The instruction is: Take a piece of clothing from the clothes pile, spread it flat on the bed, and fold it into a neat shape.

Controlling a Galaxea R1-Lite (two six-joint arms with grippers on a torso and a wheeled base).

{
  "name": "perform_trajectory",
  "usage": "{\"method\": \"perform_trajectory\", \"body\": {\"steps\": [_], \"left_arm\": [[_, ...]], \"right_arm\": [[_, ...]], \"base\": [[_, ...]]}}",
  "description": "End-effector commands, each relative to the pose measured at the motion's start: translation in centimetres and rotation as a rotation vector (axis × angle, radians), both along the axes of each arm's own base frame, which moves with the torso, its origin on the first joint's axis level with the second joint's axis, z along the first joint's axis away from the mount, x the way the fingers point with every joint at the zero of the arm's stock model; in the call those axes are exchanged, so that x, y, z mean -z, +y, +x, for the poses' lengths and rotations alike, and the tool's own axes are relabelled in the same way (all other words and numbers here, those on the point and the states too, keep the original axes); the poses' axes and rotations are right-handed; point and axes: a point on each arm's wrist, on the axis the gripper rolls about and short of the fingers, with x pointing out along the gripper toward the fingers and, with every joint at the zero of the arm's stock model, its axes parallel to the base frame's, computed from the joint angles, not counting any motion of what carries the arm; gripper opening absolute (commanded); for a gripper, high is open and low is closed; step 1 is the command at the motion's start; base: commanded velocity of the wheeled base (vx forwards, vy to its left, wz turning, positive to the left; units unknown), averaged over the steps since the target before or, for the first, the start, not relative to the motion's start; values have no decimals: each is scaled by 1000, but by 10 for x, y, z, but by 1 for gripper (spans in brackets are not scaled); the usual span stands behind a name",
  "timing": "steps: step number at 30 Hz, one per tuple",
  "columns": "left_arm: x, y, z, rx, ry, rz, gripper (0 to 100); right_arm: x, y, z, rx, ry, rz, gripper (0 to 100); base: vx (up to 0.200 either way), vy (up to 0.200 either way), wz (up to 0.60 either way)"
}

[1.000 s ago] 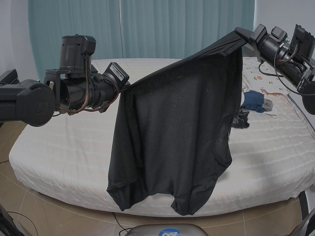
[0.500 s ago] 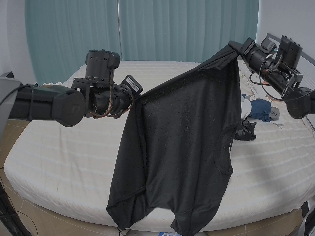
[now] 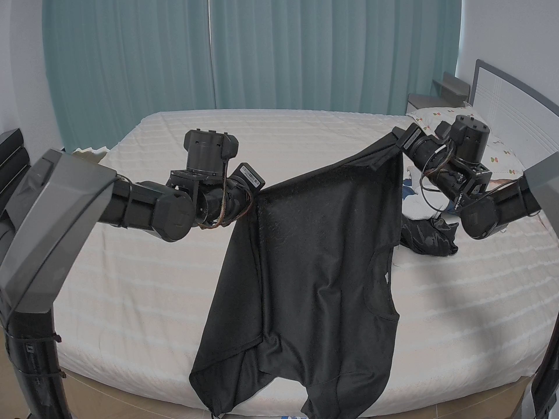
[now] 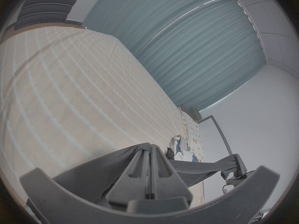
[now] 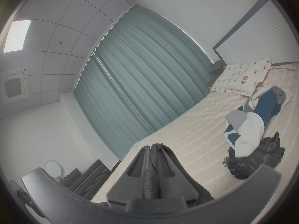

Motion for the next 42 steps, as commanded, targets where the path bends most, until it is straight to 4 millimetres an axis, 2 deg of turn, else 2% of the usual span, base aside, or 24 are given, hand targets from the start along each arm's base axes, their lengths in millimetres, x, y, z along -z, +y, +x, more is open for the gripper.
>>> {"method": "perform_trajectory", "body": {"steps": [1,5,6,7,9,10,12,16,19,24,27,33,37,40,42], "left_arm": [[40,-10,25,-14,47,-1,100],[69,-19,45,-38,65,-5,100],[69,-19,45,-38,65,-5,100],[77,-22,50,-64,66,-3,100],[81,-22,52,-79,66,3,100],[87,-17,58,-132,57,21,100],[86,-11,62,-167,46,25,100],[79,5,66,-205,44,25,100],[65,20,64,-227,48,24,100],[70,35,50,-191,163,49,100],[82,43,36,-109,252,37,100],[104,45,24,-44,340,65,100],[127,47,7,-16,431,94,100],[137,48,-5,33,464,135,100],[135,47,-11,63,460,163,100]], "right_arm": [[49,5,23,16,88,-16,100],[92,9,36,15,173,-36,100],[92,9,36,15,173,-36,100],[111,11,39,15,215,-47,100],[118,11,40,15,232,-52,100],[138,9,42,23,277,-70,100],[149,6,43,43,315,-84,100],[159,-4,39,68,377,-111,100],[163,-7,32,56,411,-119,100],[175,-16,24,25,472,-130,100],[190,-20,15,-5,522,-134,100],[198,-24,5,-27,572,-128,100],[204,-24,-7,-53,596,-138,100],[206,-24,-11,-56,584,-138,100],[208,-23,-15,-61,595,-141,100]], "base": [[0,0,0],[0,0,0],[0,0,0],[0,0,0],[0,0,0],[0,0,0],[0,0,0],[0,0,0],[0,0,0],[0,0,0],[0,0,0],[0,0,0],[0,0,0],[0,0,0],[0,0,0]]}}
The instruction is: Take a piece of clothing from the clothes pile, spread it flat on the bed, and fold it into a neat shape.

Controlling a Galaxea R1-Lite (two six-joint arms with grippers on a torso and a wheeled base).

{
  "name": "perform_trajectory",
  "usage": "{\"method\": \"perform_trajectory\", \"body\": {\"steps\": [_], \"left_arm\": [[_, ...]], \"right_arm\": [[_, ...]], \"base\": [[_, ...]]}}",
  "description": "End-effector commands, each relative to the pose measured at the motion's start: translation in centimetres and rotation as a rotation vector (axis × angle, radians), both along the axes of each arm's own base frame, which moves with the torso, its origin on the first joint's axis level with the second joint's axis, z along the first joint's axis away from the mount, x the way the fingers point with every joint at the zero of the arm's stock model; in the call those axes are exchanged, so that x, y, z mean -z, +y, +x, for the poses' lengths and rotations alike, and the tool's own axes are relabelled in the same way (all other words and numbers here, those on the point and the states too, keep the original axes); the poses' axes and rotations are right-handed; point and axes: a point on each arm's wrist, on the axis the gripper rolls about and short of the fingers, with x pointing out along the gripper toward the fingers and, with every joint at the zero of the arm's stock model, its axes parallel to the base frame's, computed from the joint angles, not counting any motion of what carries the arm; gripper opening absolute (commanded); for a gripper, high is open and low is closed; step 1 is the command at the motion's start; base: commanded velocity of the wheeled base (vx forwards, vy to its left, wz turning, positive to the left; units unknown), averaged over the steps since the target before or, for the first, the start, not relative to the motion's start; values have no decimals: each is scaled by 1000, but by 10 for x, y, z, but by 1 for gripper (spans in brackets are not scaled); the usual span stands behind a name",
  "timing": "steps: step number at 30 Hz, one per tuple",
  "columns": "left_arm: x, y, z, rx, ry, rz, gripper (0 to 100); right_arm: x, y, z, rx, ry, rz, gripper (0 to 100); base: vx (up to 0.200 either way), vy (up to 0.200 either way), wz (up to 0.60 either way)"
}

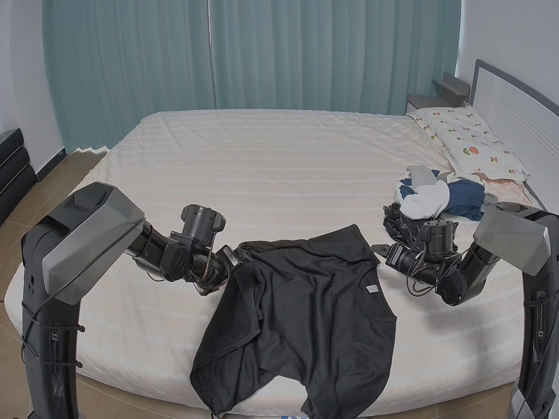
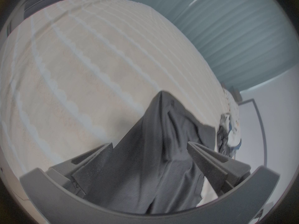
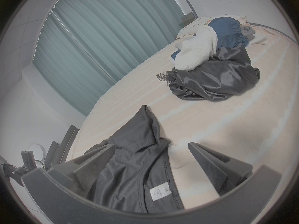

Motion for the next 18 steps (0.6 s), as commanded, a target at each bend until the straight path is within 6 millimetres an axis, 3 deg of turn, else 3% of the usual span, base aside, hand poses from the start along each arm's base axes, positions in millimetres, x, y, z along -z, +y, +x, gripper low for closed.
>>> {"method": "perform_trajectory", "body": {"steps": [1,9,18], "left_arm": [[-1,-1,-17,55,18,26,100],[-16,-21,-29,106,-15,30,100],[-9,-38,-31,124,-15,61,100]], "right_arm": [[5,1,-11,-12,24,-4,100],[5,0,-17,-20,20,0,100],[2,6,-21,-35,17,1,100]], "base": [[0,0,0],[0,0,0],[0,0,0]]}}
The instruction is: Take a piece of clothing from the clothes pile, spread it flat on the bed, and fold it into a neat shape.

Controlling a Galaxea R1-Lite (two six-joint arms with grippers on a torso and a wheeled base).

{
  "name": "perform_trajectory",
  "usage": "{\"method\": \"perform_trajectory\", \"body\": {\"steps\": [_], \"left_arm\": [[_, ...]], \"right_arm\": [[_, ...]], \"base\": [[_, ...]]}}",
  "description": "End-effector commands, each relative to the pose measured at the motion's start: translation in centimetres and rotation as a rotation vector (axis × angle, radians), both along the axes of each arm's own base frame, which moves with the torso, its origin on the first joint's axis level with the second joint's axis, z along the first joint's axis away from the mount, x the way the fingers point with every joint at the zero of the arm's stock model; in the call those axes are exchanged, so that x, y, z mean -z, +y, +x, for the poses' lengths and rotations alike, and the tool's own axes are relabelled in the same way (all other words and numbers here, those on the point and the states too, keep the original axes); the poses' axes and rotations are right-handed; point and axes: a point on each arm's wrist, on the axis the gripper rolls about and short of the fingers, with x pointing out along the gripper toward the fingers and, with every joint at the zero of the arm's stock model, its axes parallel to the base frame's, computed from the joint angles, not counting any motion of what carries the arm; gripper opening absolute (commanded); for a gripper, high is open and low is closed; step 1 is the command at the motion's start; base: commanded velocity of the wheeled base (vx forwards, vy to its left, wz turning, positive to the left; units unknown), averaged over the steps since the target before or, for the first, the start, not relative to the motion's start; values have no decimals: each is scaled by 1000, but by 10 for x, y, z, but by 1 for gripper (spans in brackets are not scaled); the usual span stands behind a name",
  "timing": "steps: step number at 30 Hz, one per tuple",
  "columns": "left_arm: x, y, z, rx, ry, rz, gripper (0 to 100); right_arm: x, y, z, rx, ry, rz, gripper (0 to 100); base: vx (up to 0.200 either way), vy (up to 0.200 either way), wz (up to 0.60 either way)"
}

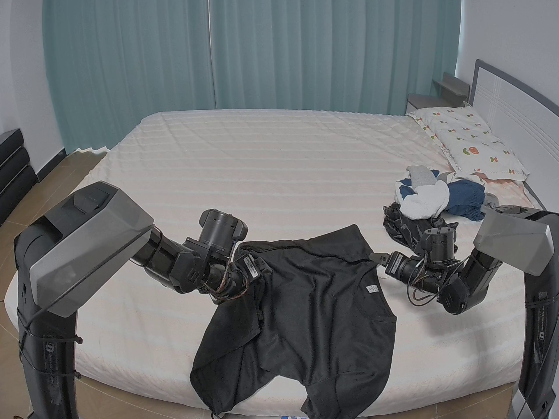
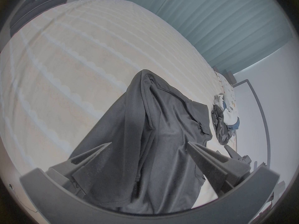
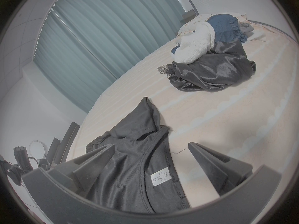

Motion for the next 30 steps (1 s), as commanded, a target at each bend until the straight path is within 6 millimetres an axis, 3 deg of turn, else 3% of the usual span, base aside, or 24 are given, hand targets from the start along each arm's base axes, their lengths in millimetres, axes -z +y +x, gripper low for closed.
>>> {"method": "perform_trajectory", "body": {"steps": [1,9,10,20,26,30], "left_arm": [[4,-2,1,-3,-3,22,100],[23,-4,4,-10,6,95,100],[25,-4,4,-10,10,97,0],[38,-8,1,11,34,127,0],[27,4,3,-31,14,201,0],[7,15,9,-78,-36,194,0]], "right_arm": [[-2,3,-2,-8,-4,0,100],[-3,8,-3,-20,-5,1,100],[-3,7,-3,-19,-5,0,100],[-1,7,-3,-17,-1,-1,100],[-1,6,-5,-17,4,-1,100],[-1,6,-5,-16,3,1,100]], "base": [[0,0,0],[0,0,0],[0,0,0],[0,0,0],[0,0,0],[0,0,0]]}}
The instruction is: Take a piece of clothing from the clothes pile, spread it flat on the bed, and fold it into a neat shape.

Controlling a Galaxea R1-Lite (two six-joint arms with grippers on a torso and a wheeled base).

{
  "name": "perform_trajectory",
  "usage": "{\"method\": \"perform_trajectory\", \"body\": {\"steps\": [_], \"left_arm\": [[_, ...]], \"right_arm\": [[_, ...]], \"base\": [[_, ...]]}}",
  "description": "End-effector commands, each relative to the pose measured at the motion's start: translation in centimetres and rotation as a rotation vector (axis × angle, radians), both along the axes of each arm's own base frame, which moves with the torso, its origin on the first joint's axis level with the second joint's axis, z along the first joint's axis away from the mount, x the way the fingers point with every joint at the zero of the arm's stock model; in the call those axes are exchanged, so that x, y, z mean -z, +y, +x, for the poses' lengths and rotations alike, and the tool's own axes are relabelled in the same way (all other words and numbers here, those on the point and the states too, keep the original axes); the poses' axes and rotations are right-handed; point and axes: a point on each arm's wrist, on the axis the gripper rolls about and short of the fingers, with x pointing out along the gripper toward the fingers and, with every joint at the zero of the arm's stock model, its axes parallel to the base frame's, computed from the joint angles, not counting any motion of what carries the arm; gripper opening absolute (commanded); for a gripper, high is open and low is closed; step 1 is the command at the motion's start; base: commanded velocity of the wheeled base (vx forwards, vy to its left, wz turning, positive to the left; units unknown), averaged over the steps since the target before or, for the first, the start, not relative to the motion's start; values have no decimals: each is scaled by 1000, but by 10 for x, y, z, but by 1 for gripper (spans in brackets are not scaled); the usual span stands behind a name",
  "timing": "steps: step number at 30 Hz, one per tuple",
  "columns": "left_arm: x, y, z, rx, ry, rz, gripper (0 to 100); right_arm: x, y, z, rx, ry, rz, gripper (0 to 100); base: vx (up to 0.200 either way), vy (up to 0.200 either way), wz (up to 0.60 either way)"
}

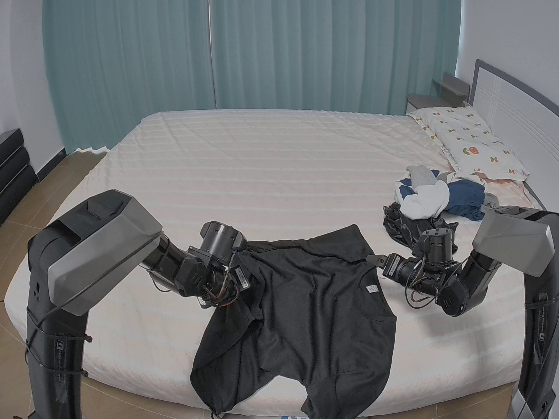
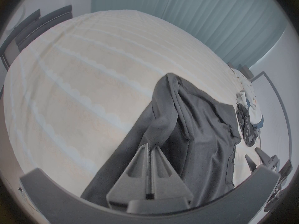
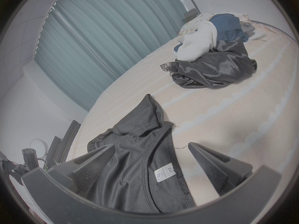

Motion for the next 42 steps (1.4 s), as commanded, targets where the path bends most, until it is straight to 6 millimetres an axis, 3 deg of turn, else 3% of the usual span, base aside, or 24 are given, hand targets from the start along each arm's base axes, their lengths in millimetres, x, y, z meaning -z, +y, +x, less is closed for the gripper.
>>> {"method": "perform_trajectory", "body": {"steps": [1,5,12,16,22,30,31,34,42], "left_arm": [[-20,9,5,-27,-48,-17,0],[-39,29,14,-69,-103,-28,0],[-69,82,53,-199,-223,-49,0],[-77,109,73,-264,-276,-58,0],[-61,132,87,-290,-276,-25,0],[-47,139,108,-310,-302,-28,0],[-47,139,110,-312,-311,-30,100],[-50,139,117,-346,-346,-70,100],[-55,140,114,-407,-337,-135,100]], "right_arm": [[0,0,0,-1,-1,2,100],[0,-1,-2,0,-10,3,100],[1,-3,-3,5,-18,4,100],[1,-3,-3,6,-16,4,100],[4,-2,-3,6,-9,1,100],[9,-3,-7,10,11,-7,100],[9,-3,-8,9,14,-9,100],[13,-5,-12,10,34,-14,100],[22,-4,-5,9,35,-12,100]], "base": [[0,0,0],[0,0,0],[0,0,0],[0,0,0],[0,0,0],[0,0,0],[0,0,0],[0,0,0],[0,0,0]]}}
